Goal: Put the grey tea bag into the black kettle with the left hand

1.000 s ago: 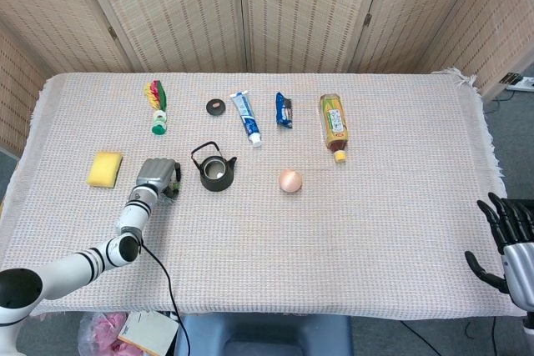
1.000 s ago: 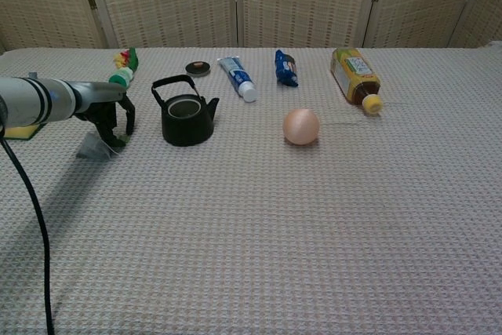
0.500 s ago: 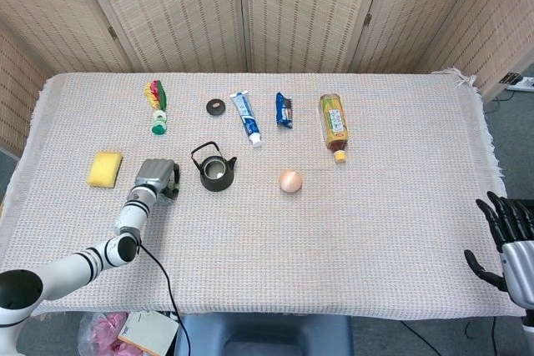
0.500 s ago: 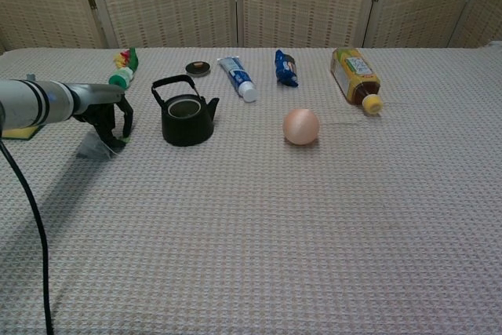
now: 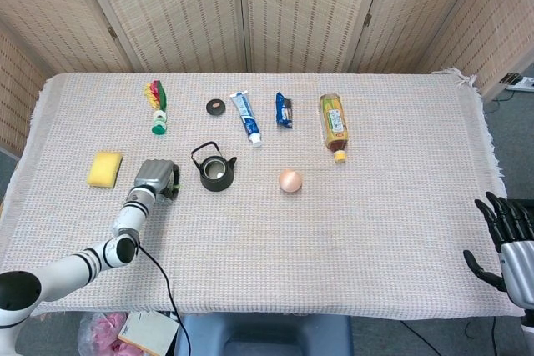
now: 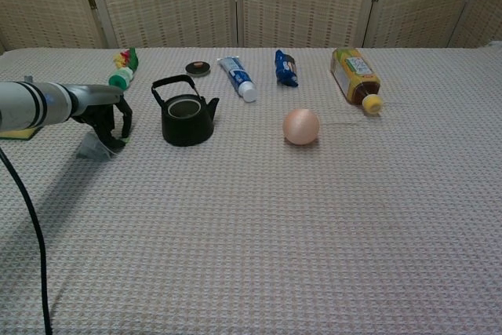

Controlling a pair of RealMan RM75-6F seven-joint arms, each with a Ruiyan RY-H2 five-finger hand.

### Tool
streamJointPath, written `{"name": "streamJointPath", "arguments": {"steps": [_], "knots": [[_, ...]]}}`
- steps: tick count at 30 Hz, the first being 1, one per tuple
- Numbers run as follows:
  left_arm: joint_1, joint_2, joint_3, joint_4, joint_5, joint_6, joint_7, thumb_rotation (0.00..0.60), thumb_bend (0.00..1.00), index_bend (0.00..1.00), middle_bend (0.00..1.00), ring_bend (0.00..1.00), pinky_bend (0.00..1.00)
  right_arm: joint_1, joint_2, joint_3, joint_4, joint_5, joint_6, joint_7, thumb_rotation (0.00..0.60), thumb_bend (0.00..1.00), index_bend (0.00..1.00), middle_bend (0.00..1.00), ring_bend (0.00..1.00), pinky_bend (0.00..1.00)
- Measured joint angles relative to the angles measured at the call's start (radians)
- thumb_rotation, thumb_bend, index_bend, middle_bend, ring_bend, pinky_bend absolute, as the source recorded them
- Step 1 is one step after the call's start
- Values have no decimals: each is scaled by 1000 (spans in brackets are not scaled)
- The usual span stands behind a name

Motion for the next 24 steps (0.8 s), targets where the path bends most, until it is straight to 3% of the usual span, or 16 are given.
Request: {"name": "streamJointPath", "arguments": {"steps": [4, 24], "knots": [[3, -2, 1, 6, 6, -3, -4, 600, 484, 570, 1000, 983, 1000, 1, 0, 0, 0, 0, -2, 0, 600, 248, 0, 0, 0, 0], [20, 34, -8, -46, 42, 40, -14, 600, 491, 575, 1000, 983, 1000, 7, -1, 0, -4, 1, -13, -8, 600, 249, 0, 0, 0, 0]]}}
